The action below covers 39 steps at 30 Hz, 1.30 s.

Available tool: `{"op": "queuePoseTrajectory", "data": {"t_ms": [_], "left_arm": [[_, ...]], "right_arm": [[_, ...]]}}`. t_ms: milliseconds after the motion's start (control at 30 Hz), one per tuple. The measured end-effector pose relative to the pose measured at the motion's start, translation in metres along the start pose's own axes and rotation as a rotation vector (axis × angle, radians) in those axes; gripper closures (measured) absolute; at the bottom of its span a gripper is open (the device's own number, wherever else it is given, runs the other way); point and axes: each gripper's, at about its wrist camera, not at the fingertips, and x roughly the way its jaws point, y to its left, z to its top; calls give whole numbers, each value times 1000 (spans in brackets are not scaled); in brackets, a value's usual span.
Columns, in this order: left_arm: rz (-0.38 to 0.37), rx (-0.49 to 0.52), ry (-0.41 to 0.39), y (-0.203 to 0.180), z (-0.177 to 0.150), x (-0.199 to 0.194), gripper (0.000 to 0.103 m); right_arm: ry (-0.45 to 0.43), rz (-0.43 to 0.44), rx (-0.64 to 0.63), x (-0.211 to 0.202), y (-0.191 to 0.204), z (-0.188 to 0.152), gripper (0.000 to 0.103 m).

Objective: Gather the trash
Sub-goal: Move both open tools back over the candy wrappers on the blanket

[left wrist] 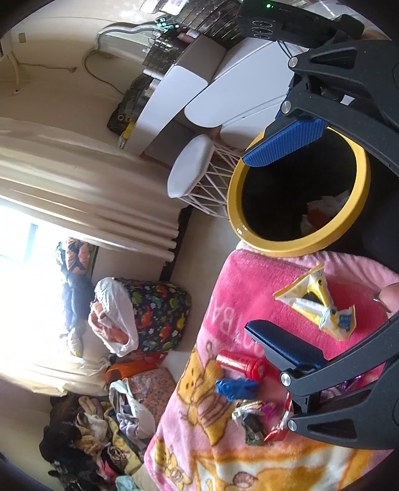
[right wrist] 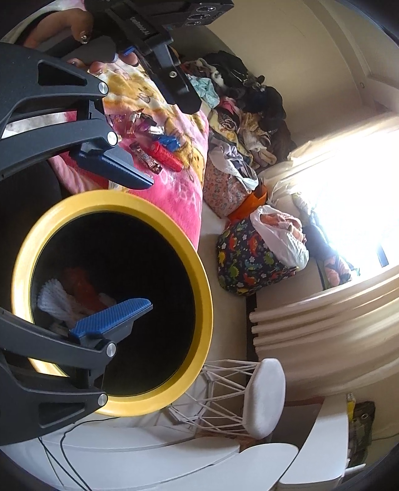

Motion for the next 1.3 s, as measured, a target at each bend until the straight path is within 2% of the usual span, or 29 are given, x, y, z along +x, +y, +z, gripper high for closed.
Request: {"op": "queuePoseTrajectory", "data": {"t_ms": [600, 867, 1300], "left_arm": [[64, -65, -54, 46, 4, -18, 11], [115, -127, -66, 81, 4, -27, 11], [200, -210, -71, 130, -2, -39, 11]], "right_arm": [[48, 89, -152, 16, 64, -4, 32], [105, 141, -248, 32, 99, -12, 32], [194, 170, -361, 58, 136, -27, 32]]}}
